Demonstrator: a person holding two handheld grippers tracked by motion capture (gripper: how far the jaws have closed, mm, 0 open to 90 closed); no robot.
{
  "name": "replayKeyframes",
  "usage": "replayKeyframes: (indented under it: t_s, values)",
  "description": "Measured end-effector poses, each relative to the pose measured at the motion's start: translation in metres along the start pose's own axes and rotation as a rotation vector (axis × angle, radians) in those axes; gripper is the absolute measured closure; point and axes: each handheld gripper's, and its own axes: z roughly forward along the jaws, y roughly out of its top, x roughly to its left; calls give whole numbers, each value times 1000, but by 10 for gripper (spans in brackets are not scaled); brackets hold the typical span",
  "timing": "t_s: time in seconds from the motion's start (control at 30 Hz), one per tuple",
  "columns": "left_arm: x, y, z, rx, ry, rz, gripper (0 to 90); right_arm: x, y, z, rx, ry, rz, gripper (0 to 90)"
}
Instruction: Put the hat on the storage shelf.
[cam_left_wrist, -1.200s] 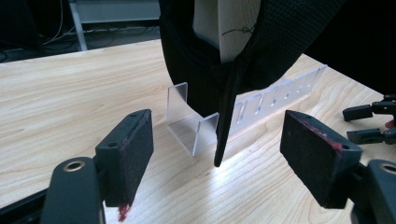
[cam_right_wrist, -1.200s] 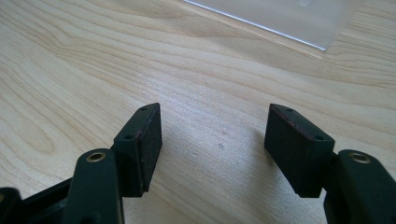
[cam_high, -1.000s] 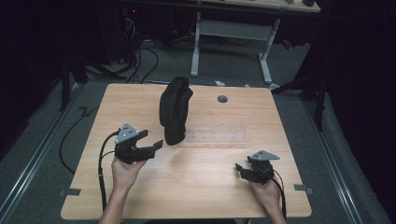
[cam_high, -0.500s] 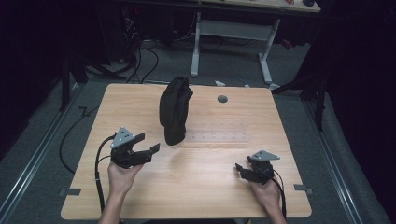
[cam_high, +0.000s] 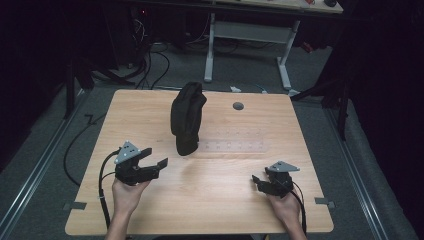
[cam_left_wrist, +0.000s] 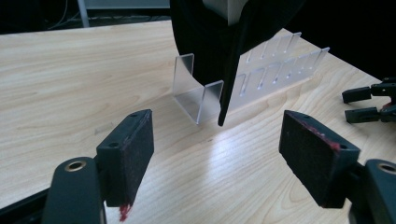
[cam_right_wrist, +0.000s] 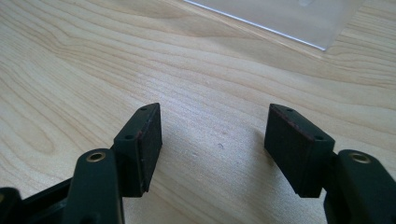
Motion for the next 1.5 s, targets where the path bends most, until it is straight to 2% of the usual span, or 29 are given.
replayKeyframes:
  t_s: [0.2,0.67,1.5]
  values:
    - [3,-4,-3,-9,10,-11,266,0,0,0,0,0,0,369]
    - [12,-13,-8,5,38,-26,267,0,0,0,0,0,0,369]
    - [26,-32,-9,25,85,-47,272,0,0,0,0,0,1,369]
